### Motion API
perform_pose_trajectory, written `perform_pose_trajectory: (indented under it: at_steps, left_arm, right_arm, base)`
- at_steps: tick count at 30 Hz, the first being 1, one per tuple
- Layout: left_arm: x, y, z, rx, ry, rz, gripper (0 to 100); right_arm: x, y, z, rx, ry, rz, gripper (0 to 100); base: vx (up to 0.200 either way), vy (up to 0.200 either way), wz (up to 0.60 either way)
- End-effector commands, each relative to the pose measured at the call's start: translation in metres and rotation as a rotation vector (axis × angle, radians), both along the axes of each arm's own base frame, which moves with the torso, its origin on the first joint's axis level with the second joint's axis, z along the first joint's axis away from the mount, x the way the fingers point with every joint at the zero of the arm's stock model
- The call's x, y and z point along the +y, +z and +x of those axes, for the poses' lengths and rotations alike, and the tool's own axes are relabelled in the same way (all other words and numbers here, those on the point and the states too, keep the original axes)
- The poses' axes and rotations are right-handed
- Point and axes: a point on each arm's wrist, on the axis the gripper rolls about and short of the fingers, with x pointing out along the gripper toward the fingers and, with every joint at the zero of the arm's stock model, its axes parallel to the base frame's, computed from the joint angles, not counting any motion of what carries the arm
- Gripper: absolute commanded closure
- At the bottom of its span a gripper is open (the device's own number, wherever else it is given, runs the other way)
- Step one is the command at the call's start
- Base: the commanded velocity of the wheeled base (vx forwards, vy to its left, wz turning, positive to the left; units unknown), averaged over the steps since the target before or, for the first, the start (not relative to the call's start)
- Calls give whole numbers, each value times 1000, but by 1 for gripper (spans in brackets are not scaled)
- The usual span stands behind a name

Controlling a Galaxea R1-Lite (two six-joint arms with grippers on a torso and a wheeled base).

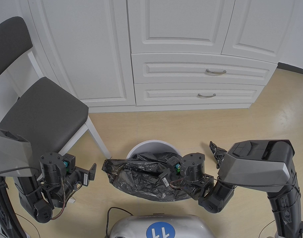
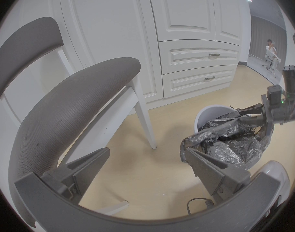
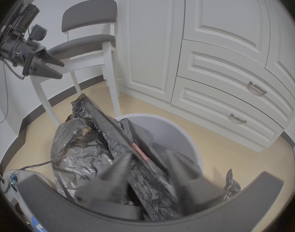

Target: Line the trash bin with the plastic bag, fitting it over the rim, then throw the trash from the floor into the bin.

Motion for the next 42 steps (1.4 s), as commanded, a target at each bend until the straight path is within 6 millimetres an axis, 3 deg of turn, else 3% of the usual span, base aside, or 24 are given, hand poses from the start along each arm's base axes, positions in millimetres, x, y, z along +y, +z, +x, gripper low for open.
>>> perform_pose_trajectory:
  at_steps: [1, 10, 13, 16, 17, 23, 29, 34, 42]
  left_arm:
    - [0, 0, 1, -3, 3, 0, 0]
    - [-1, 1, 2, -10, 4, -2, 0]
    - [-1, 1, 2, -10, 4, -2, 0]
    - [-1, 1, 2, -10, 4, -2, 0]
    - [-1, 1, 3, -11, 4, -3, 0]
    - [0, 1, 3, -11, 6, -3, 0]
    - [0, 1, 2, -10, 6, -2, 0]
    - [1, 1, 3, -9, 10, 0, 0]
    - [1, 0, 3, -7, 10, 0, 0]
  right_arm:
    - [-1, 9, 8, -28, -15, 25, 100]
    - [-8, 26, 36, -83, -75, 108, 100]
    - [-10, 32, 33, -71, -78, 116, 100]
    - [-13, 38, 10, -14, -42, 84, 100]
    - [-11, 41, 4, -9, -27, 81, 0]
    - [-1, 47, -12, 29, 10, 123, 0]
    - [0, 30, -14, 186, 65, 104, 0]
    - [-5, 19, 0, 340, 59, 121, 0]
    - [-9, 0, 17, 423, 42, 134, 0]
  base:
    - [0, 0, 0]
    - [0, 0, 0]
    - [0, 0, 0]
    - [0, 0, 0]
    - [0, 0, 0]
    - [0, 0, 0]
    - [0, 0, 0]
    - [0, 0, 0]
    - [0, 0, 0]
